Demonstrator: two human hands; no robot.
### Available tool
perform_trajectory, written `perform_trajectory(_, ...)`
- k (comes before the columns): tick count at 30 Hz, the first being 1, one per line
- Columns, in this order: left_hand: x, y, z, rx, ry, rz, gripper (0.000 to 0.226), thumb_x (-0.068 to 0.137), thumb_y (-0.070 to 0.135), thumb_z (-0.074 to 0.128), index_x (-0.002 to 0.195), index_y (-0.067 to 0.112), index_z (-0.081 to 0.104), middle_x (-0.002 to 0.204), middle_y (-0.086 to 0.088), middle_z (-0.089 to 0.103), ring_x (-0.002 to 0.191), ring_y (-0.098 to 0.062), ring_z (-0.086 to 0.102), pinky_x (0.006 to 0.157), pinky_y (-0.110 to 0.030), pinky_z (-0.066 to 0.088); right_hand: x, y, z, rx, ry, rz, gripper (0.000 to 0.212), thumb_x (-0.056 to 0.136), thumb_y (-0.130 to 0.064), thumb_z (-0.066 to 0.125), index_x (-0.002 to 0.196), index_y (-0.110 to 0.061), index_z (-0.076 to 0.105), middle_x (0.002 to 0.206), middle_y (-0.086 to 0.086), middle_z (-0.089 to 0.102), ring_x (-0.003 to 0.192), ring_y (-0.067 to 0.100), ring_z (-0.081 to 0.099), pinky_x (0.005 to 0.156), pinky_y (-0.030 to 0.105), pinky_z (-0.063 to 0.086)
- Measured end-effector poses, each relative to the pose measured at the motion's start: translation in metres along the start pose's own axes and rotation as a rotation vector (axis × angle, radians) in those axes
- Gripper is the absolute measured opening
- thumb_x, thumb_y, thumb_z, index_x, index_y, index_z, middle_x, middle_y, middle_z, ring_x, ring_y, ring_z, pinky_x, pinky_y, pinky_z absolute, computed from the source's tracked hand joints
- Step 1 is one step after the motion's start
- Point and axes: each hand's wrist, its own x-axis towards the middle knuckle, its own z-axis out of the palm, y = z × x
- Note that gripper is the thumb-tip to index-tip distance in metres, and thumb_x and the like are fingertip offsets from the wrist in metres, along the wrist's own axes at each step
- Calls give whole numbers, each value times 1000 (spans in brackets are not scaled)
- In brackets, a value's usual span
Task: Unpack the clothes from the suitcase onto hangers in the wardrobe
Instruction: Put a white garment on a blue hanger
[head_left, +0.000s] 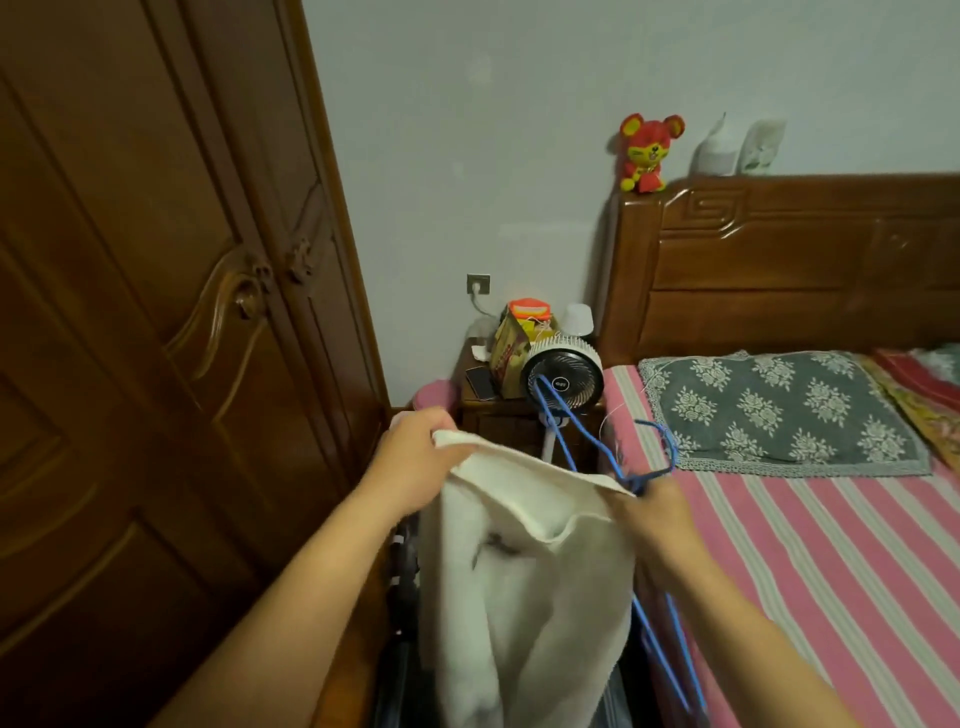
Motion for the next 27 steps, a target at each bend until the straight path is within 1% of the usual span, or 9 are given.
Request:
perform_trajectory(4,-26,-33,-1,238,39,39,22,97,29,65,81,27,50,98,8,42,84,-11,49,76,-33,44,3,-36,-17,172,-144,-97,25,90,-15,70,68,-11,59,48,-9,52,45,6,44,47,25,35)
perform_trajectory(8,-62,-47,5,278,63,277,35,93,5,55,86,33,36,100,15,39,74,-10,44,65,-39,42,10,-49,-16,161,-99,-118,29,89,-28,68,80,-1,61,64,6,59,61,17,54,57,36,45)
perform_trajectory(10,-76,-49,0,403,-42,405,31,92,6,53,93,35,42,111,16,39,79,-9,43,66,-35,42,18,-53,-20,176,-82,-91,26,90,-25,67,84,1,63,70,14,62,63,22,57,57,46,50)
perform_trajectory(12,-82,-52,-6,608,-100,518,28,89,7,57,98,33,52,121,18,36,94,-8,44,69,-28,46,23,-58,-29,163,-103,-54,26,92,-21,66,89,5,65,72,18,62,63,23,58,56,41,48)
perform_trajectory(15,-72,-54,-9,709,-43,407,60,85,3,56,129,43,50,124,21,46,106,-14,59,77,-35,55,26,-58,-37,143,-196,-40,21,94,-16,66,92,4,69,74,15,65,67,24,60,63,35,48)
perform_trajectory(17,-66,-47,-4,591,29,306,72,86,-1,48,139,47,43,132,23,47,109,-18,63,86,-36,54,26,-53,-40,103,-258,-50,17,93,-16,67,90,0,71,73,13,67,66,23,61,63,34,48)
perform_trajectory(20,-54,-27,11,395,-25,202,78,83,-7,40,145,39,47,149,26,39,134,-6,46,106,-17,34,26,-35,-48,-44,-320,-114,20,91,-23,70,74,-11,68,66,3,66,59,14,57,59,27,46)
perform_trajectory(23,-29,-13,33,339,-176,159,79,79,-10,45,146,32,50,155,21,37,143,-7,35,108,-15,26,26,-4,-58,-357,-246,-262,36,95,-31,64,65,-18,52,66,-4,61,54,9,51,54,24,38)
perform_trajectory(27,9,-15,71,458,-382,41,70,88,-9,50,152,17,41,162,3,28,144,-24,35,112,-28,34,12,44,-84,-495,12,-353,21,100,-27,56,81,-22,49,78,10,63,78,37,59,63,41,39)
